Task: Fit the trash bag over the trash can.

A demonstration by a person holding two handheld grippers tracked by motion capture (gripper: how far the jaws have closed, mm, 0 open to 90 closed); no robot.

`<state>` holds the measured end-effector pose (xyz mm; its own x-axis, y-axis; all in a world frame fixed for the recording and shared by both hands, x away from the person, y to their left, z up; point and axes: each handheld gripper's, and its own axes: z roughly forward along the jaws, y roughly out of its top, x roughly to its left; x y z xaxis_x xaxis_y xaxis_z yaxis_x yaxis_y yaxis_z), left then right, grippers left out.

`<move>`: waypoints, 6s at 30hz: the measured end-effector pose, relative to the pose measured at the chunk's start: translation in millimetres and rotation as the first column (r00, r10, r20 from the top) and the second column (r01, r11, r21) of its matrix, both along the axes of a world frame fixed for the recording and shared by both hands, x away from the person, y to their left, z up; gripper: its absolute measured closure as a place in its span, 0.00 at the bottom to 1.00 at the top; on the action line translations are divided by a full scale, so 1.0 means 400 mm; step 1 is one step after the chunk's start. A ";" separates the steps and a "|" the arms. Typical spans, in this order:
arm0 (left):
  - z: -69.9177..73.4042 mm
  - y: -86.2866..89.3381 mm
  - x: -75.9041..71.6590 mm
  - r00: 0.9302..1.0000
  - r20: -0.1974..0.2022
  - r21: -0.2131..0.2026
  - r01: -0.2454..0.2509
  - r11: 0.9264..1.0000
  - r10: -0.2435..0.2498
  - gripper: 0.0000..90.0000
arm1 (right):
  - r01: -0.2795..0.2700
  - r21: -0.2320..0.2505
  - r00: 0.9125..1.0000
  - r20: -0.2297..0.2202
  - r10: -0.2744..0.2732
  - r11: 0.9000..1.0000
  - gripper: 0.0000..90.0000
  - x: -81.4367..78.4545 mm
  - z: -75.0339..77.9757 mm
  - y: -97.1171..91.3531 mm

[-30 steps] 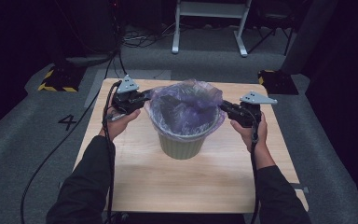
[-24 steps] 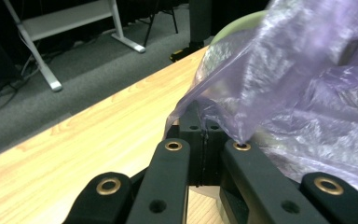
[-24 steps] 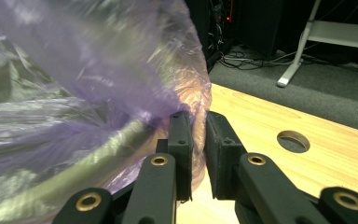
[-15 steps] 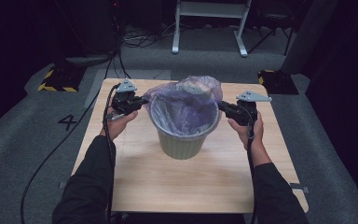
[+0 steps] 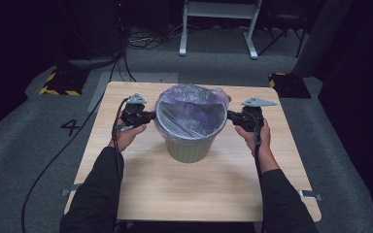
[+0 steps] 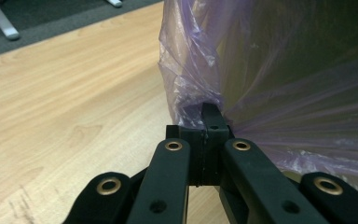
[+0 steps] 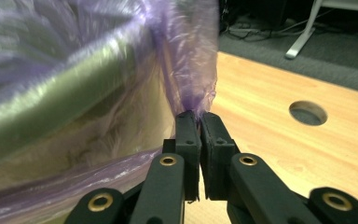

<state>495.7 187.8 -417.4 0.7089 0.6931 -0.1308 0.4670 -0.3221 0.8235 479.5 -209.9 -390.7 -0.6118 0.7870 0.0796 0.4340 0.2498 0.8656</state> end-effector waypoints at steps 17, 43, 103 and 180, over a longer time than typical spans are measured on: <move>-0.061 0.024 -0.064 0.998 0.047 0.013 0.038 0.999 -0.038 0.99 | -0.073 0.044 0.996 -0.045 0.075 0.996 0.96 -0.021 -0.066 -0.033; 0.050 0.055 -0.283 0.959 0.262 0.058 0.097 0.994 -0.109 0.22 | -0.242 -0.115 0.944 0.201 0.261 0.963 0.42 -0.183 0.026 -0.038; -0.017 -0.002 -0.298 0.963 0.212 0.078 0.153 0.985 -0.166 0.22 | -0.173 -0.002 0.962 0.212 0.169 0.985 0.46 -0.157 0.102 -0.098; -0.114 0.066 -0.344 0.987 0.129 0.142 0.075 0.987 -0.094 0.17 | 0.006 0.029 0.995 -0.096 -0.003 1.000 0.68 0.049 -0.144 -0.114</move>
